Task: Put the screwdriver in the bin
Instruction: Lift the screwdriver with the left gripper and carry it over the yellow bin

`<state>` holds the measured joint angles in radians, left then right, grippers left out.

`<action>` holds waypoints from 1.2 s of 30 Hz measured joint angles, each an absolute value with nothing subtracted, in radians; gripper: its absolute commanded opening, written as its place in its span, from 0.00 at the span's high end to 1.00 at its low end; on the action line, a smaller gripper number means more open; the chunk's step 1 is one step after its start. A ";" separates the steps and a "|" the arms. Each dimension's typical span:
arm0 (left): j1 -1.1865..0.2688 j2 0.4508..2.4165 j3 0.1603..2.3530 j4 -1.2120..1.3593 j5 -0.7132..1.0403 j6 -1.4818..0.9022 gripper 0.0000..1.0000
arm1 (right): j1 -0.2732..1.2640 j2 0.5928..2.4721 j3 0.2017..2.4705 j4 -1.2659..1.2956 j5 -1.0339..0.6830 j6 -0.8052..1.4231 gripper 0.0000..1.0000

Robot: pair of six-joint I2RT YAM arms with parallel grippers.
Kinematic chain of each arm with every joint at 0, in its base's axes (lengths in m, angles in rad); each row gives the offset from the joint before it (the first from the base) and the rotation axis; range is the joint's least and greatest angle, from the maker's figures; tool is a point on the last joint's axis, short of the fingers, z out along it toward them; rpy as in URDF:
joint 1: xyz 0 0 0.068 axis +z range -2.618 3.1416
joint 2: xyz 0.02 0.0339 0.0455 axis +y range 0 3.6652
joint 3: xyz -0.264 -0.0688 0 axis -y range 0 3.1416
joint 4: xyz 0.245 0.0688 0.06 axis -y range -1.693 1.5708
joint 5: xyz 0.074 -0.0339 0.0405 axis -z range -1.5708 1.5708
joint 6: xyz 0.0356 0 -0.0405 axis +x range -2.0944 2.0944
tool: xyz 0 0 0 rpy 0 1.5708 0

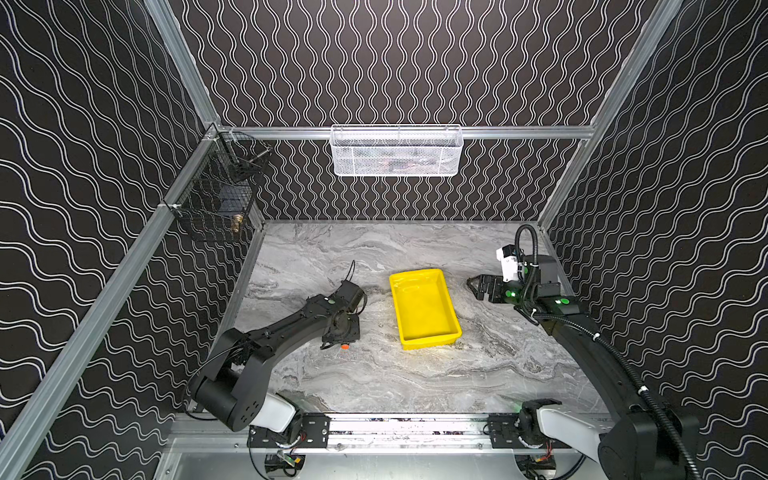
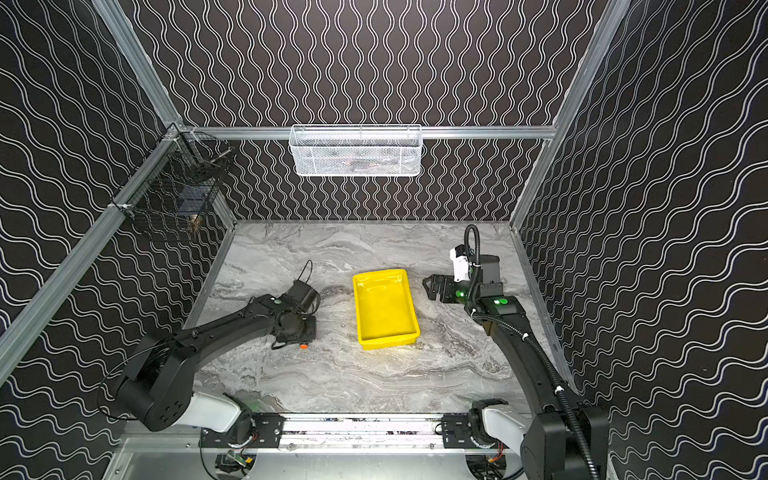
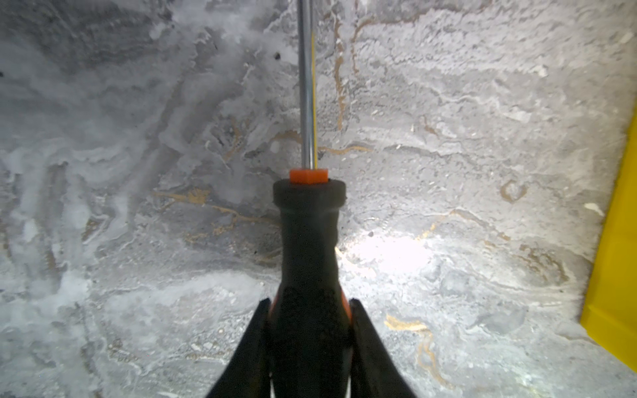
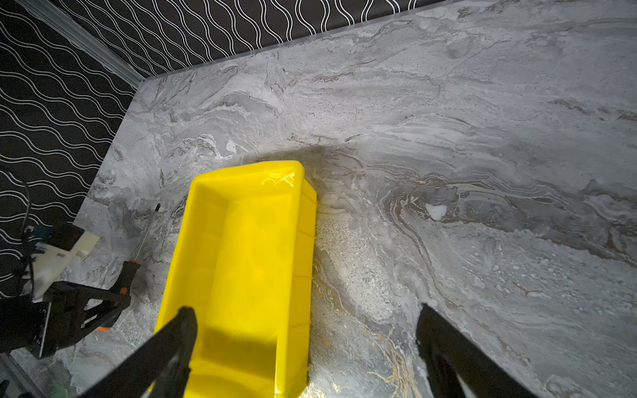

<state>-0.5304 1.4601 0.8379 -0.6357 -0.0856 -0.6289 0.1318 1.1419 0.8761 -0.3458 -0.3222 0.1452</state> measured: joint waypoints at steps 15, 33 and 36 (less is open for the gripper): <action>-0.535 1.401 0.852 -0.657 -0.090 -0.630 1.00 | 0.132 1.141 0.876 -0.346 -0.322 0.145 0.01; -0.577 1.336 0.900 -0.707 -0.100 -0.655 1.00 | 0.132 1.125 0.868 -0.346 -0.322 0.145 0.01; -0.588 1.333 0.915 -0.717 -0.101 -0.658 1.00 | 0.132 1.121 0.868 -0.347 -0.322 0.145 0.01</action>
